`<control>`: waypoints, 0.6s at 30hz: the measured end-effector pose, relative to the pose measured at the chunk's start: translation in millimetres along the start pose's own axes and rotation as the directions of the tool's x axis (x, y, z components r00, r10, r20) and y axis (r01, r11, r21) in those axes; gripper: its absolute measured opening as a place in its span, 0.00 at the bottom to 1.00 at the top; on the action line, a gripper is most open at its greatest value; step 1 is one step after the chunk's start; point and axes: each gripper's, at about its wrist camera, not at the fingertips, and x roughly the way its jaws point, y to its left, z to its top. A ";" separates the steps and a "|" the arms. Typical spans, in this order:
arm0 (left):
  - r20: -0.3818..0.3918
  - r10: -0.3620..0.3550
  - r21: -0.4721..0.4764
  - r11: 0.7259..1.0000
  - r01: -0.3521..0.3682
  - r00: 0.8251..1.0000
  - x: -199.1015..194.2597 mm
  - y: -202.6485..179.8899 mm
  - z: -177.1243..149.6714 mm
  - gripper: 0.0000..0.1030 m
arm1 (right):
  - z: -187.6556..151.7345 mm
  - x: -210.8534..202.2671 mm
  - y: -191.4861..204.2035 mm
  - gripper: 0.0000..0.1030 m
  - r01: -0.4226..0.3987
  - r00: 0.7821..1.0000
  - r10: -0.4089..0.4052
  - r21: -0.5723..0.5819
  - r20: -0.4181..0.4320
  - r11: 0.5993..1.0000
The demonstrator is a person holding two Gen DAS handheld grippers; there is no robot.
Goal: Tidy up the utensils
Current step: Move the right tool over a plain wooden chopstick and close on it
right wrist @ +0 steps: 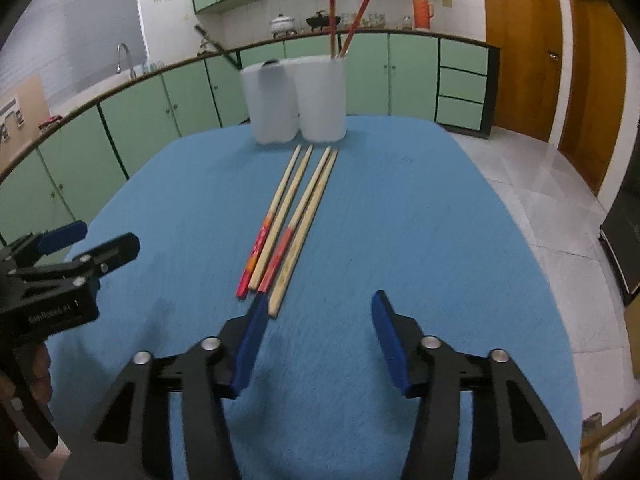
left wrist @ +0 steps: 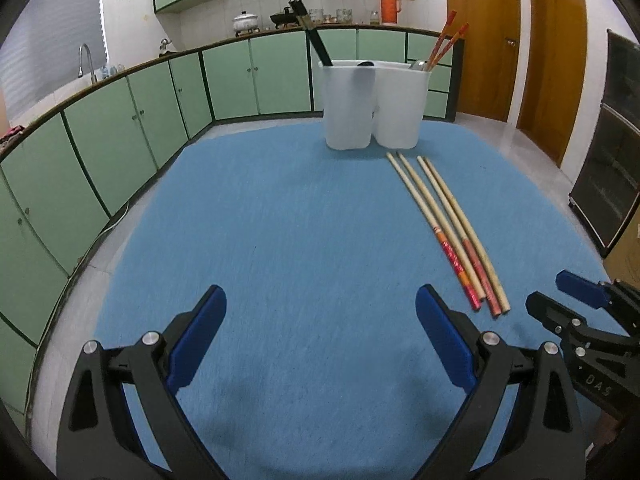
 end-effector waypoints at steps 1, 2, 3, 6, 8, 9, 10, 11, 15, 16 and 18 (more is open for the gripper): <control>-0.003 0.001 -0.001 1.000 -0.001 1.000 0.3 1.3 -0.6 0.90 | 0.8 1.5 0.9 0.45 -0.006 1.000 0.006 -0.003 -0.005 1.000; -0.006 0.002 -0.003 1.000 -0.002 1.000 0.8 2.1 -0.4 0.90 | -0.3 3.1 3.7 0.42 -0.012 1.000 0.012 -0.010 -0.012 1.000; -0.010 0.003 -0.003 1.000 -0.003 1.000 0.7 3.1 0.0 0.90 | -0.7 4.0 5.5 0.41 -0.015 1.000 0.014 -0.016 -0.016 1.000; -0.016 0.006 -0.009 1.000 -0.006 1.000 1.7 6.5 -1.0 0.90 | -4.3 9.2 11.3 0.36 -0.013 0.999 0.012 -0.039 -0.031 0.999; -0.016 0.005 -0.012 1.000 -0.005 1.000 2.1 8.1 -1.2 0.90 | -6.5 11.9 12.3 0.32 -0.011 0.999 0.009 -0.044 -0.040 0.999; -0.016 0.005 -0.014 1.000 -0.005 1.000 2.9 8.8 -0.9 0.90 | -6.4 12.1 12.6 0.32 -0.008 0.999 0.007 -0.045 -0.036 0.999; -0.017 0.004 -0.017 1.000 -0.004 1.000 3.4 9.8 -1.0 0.90 | -5.9 12.8 13.0 0.31 -0.005 0.999 0.004 -0.047 -0.035 0.999; -0.020 0.002 -0.020 1.000 -0.003 1.000 4.2 10.7 -0.9 0.90 | -6.1 13.2 13.4 0.31 -0.003 0.999 0.002 -0.048 -0.033 0.999; -0.025 -0.004 -0.021 1.000 0.004 1.000 7.6 10.0 -1.7 0.90 | -5.3 16.7 15.2 0.27 0.007 1.000 -0.009 -0.049 -0.030 0.999; -0.026 -0.006 -0.021 1.000 0.006 1.000 8.1 9.7 -1.8 0.90 | -4.3 17.9 16.0 0.26 0.011 0.999 -0.012 -0.050 -0.030 0.999; -0.029 -0.010 -0.023 1.000 0.010 1.000 9.1 9.5 -1.2 0.90 | -2.3 19.5 16.7 0.22 0.015 0.999 -0.017 -0.051 -0.032 0.999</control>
